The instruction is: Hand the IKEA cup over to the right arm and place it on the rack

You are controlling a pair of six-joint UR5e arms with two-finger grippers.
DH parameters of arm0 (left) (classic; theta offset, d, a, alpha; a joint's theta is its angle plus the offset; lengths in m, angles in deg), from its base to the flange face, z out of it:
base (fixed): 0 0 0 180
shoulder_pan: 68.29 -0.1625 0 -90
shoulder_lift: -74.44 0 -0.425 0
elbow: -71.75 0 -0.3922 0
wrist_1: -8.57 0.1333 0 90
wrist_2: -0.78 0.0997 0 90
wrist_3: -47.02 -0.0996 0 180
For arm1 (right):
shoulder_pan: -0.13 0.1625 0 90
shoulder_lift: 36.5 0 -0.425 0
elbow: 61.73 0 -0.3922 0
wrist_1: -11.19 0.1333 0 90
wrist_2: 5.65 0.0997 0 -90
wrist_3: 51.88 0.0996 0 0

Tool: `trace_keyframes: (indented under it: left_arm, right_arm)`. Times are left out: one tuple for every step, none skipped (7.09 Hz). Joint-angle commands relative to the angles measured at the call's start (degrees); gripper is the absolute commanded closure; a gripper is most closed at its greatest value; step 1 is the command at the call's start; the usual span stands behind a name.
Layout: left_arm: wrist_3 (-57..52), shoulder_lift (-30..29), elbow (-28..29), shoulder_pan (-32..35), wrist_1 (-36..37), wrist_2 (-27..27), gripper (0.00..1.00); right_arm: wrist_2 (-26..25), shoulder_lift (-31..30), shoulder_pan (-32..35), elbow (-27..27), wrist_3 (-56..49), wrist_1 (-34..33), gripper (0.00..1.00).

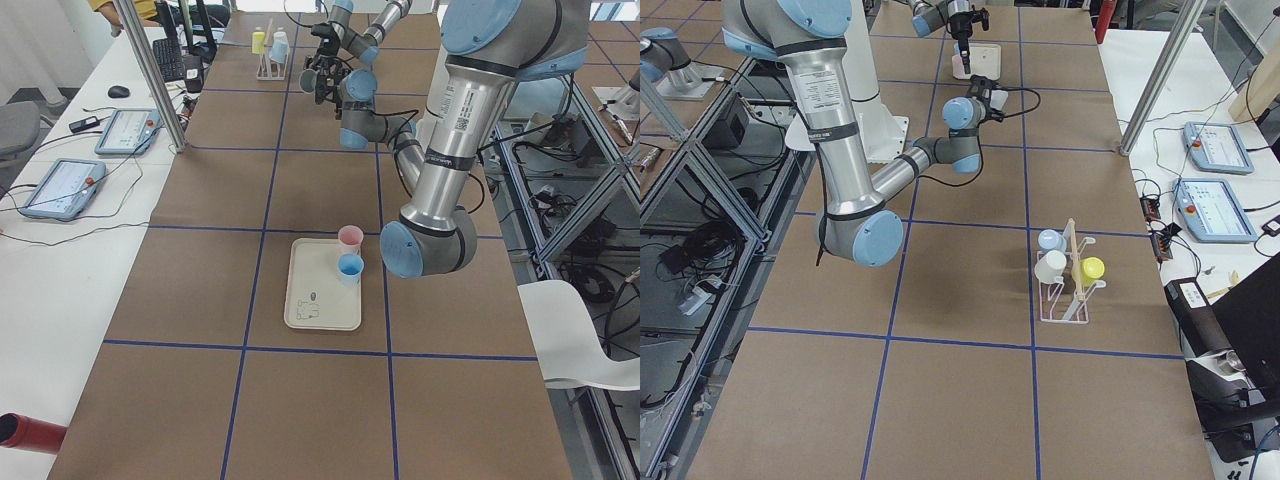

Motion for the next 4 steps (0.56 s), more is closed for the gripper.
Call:
trace_keyframes:
  left_arm:
    - [-0.08, 0.38, 0.07, 0.04, 0.67, 0.14, 0.0]
    - [-2.69, 0.73, -0.02, 0.57, 3.46, 0.23, 0.0]
    - [-6.89, 0.73, -0.11, 1.79, 8.88, 0.23, 0.0]
    - [-9.63, 0.73, -0.02, 2.41, 12.24, 0.23, 0.0]
  right_arm:
    - [15.67, -0.1, 15.32, 1.04, -4.36, -12.47, 1.0]
    - [18.45, -0.71, 20.7, 1.04, -11.79, -17.74, 1.0]
    - [18.47, -1.5, 23.97, 1.04, -19.96, -23.97, 1.0]
    - [18.39, -1.69, 28.27, 1.04, -29.43, -29.08, 1.0]
